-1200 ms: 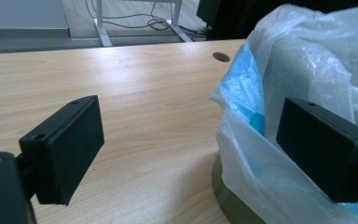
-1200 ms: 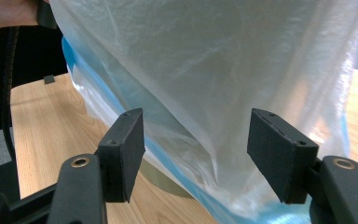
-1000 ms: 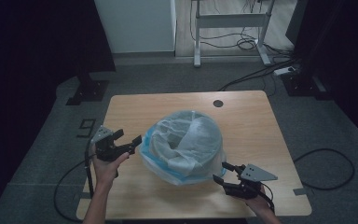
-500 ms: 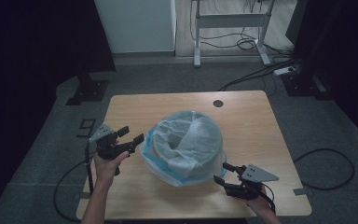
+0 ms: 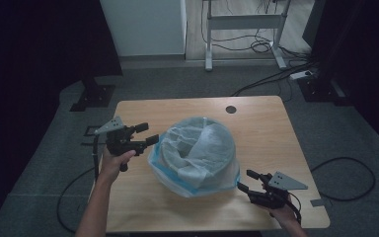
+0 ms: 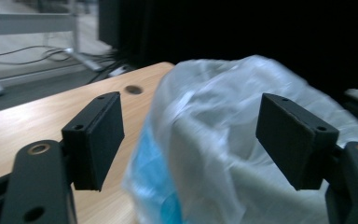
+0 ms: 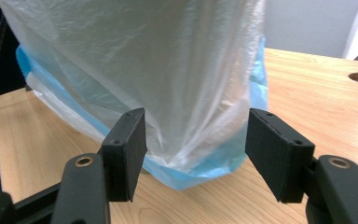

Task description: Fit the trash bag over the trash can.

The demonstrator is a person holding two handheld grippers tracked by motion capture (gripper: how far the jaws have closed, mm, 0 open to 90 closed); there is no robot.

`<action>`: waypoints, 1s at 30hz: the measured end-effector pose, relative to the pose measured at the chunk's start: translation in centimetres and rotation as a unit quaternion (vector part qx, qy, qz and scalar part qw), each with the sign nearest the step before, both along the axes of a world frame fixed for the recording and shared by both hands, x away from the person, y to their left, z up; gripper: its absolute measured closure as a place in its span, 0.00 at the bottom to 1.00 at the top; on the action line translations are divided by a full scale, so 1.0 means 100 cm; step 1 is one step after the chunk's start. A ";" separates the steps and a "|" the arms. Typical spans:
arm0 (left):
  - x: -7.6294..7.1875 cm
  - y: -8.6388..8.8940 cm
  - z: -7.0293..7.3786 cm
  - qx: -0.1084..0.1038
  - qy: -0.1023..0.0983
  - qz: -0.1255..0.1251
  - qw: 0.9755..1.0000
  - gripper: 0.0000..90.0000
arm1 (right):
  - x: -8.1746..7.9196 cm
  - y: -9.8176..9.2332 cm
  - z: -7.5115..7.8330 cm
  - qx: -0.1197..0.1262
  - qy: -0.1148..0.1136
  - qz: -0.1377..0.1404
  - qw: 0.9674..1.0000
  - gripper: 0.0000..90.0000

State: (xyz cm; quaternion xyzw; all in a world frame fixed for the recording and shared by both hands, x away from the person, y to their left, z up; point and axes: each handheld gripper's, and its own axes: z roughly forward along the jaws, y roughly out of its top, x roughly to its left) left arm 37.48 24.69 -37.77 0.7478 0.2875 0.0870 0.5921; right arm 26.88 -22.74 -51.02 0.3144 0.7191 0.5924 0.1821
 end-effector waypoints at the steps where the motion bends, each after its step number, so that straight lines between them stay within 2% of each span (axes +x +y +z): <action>1: 0.002 -0.001 0.003 -0.004 -0.001 -0.008 1.000 0.27 | 0.000 -0.002 0.000 0.001 0.001 -0.003 1.000 0.42; 3: 0.004 -0.003 0.008 -0.005 -0.003 -0.020 1.000 0.27 | 0.001 -0.006 -0.001 0.004 0.001 -0.007 1.000 0.42; 5: 0.006 -0.006 0.016 -0.006 -0.007 -0.014 1.000 0.27 | 0.002 -0.008 -0.001 0.006 0.002 -0.011 1.000 0.42; 10: 0.004 -0.011 0.028 -0.013 -0.017 -0.029 0.999 0.27 | 0.002 -0.008 -0.002 0.003 0.005 -0.011 1.000 0.42; 14: 0.006 -0.014 0.031 -0.009 -0.014 -0.038 0.999 0.28 | 0.001 -0.006 -0.004 0.000 0.007 -0.008 1.000 0.42; 21: 0.015 -0.022 0.033 0.019 -0.010 -0.055 0.998 0.31 | 0.001 -0.001 -0.008 -0.022 0.018 -0.007 1.000 0.42; 26: 0.020 -0.022 0.029 0.017 0.003 -0.072 0.997 0.35 | 0.001 0.001 -0.009 -0.023 0.023 -0.007 0.999 0.42; 30: 0.027 -0.031 0.028 0.023 0.014 -0.091 0.995 0.37 | -0.001 0.004 -0.010 -0.027 0.021 0.000 0.999 0.44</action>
